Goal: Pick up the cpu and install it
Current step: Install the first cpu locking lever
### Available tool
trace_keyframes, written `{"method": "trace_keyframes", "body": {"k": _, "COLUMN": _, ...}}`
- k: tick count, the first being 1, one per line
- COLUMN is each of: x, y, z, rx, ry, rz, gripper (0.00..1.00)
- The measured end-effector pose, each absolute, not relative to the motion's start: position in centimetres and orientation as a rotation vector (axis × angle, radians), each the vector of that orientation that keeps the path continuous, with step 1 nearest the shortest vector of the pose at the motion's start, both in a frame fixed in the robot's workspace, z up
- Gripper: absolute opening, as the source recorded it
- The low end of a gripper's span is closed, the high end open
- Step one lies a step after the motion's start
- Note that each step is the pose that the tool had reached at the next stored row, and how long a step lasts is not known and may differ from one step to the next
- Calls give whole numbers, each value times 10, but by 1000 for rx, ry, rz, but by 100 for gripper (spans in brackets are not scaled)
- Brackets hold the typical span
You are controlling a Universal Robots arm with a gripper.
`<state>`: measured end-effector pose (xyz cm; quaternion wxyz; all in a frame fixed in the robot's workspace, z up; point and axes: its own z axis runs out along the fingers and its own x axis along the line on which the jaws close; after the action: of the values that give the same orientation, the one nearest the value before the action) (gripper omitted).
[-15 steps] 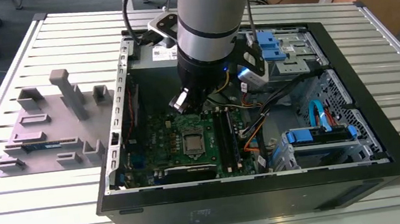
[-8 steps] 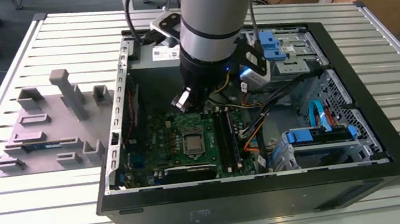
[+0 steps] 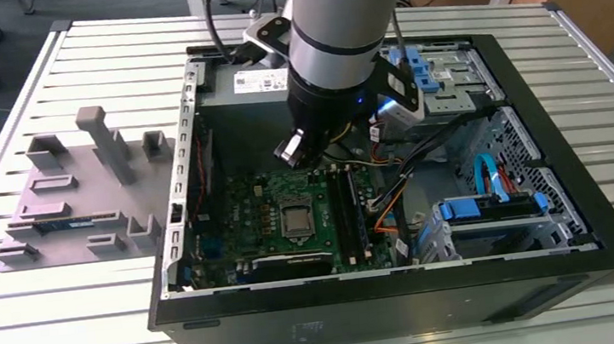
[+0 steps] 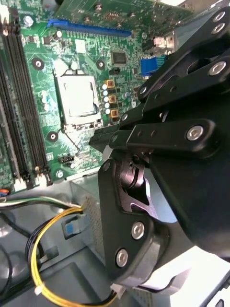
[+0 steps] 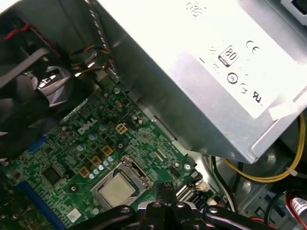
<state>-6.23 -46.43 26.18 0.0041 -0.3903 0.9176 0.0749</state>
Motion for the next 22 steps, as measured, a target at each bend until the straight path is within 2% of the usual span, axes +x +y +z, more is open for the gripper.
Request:
{"method": "trace_keyframes", "body": {"k": 9, "x": -52, "y": -452, "z": 258, "rx": -1223, "ry": 2875, "rz": 235, "gripper": 11}}
{"method": "trace_keyframes", "body": {"k": 22, "x": -50, "y": -451, "z": 251, "rx": -1224, "ry": 2875, "rz": 234, "gripper": 11}}
